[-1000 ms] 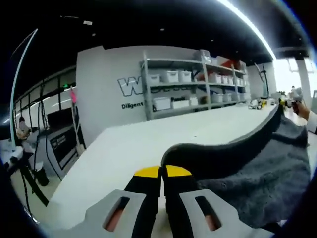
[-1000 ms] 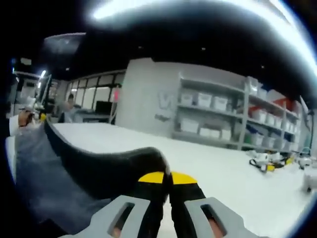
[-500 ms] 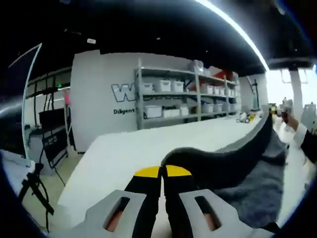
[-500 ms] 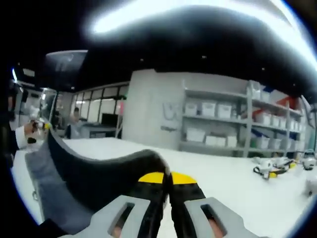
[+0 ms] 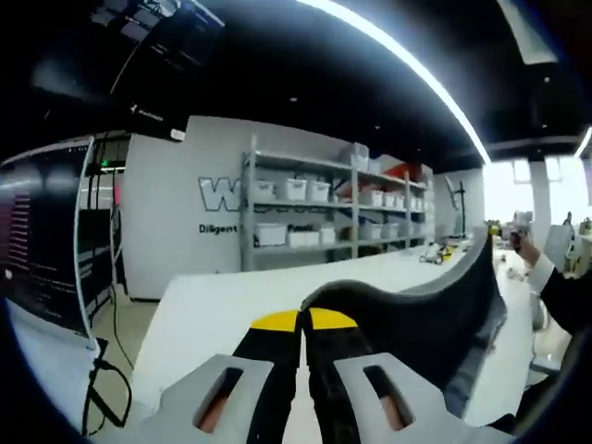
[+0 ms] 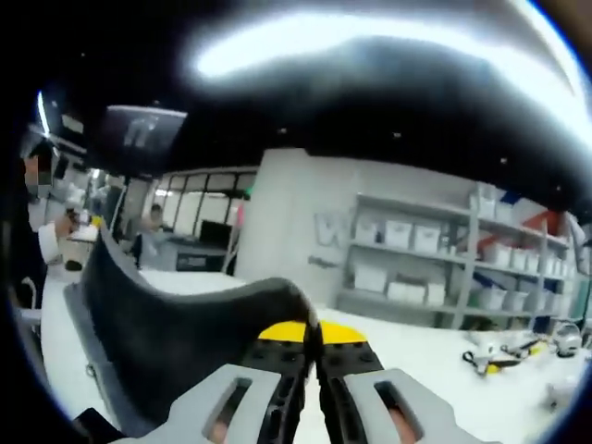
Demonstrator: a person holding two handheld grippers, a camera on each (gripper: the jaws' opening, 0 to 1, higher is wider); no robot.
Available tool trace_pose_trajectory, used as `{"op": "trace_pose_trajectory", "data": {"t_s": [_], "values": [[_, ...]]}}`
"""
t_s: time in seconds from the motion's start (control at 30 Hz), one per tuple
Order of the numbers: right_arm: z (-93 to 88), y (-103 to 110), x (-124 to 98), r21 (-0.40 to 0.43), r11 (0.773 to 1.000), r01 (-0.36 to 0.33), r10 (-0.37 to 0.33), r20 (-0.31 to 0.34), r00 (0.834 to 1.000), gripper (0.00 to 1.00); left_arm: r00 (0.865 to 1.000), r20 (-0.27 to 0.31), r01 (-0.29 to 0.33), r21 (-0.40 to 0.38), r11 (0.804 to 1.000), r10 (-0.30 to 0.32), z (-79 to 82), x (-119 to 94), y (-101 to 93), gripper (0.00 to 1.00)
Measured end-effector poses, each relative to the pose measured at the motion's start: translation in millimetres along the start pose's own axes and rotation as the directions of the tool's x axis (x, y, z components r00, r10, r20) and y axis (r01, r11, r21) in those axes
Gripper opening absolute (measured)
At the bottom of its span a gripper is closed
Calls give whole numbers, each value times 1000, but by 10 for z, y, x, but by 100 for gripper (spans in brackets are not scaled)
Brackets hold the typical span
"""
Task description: Open the folded towel by lifting each exposed corner and separating the folded layers until the towel lies flat within the target outline without major curled edges
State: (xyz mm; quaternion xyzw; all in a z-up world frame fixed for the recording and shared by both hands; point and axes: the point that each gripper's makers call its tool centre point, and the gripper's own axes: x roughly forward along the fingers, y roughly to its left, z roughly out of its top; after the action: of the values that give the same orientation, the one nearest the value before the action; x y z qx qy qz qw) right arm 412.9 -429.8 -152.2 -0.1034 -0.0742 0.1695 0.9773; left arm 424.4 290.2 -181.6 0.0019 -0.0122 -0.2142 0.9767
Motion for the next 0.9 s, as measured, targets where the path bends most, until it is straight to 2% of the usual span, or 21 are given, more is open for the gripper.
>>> {"op": "trace_pose_trajectory", "data": {"t_s": [0.17,0.33,0.63,0.9], "values": [[237,77,-165,-29,1000,-1,1,11,1000,0,999,44,-7,41,999,5,299,-182,-69,1],[398,134,-318,-51,999,-4,5,18,1000,0,998,59,-19,118,993,13,473,-335,-161,1],[611,206,-607,-39,999,-13,15,37,999,0,996,80,-42,170,985,29,653,-599,-194,1],[808,393,-859,-47,998,-36,39,61,997,0,992,114,-73,197,978,51,778,-883,-212,1]]}}
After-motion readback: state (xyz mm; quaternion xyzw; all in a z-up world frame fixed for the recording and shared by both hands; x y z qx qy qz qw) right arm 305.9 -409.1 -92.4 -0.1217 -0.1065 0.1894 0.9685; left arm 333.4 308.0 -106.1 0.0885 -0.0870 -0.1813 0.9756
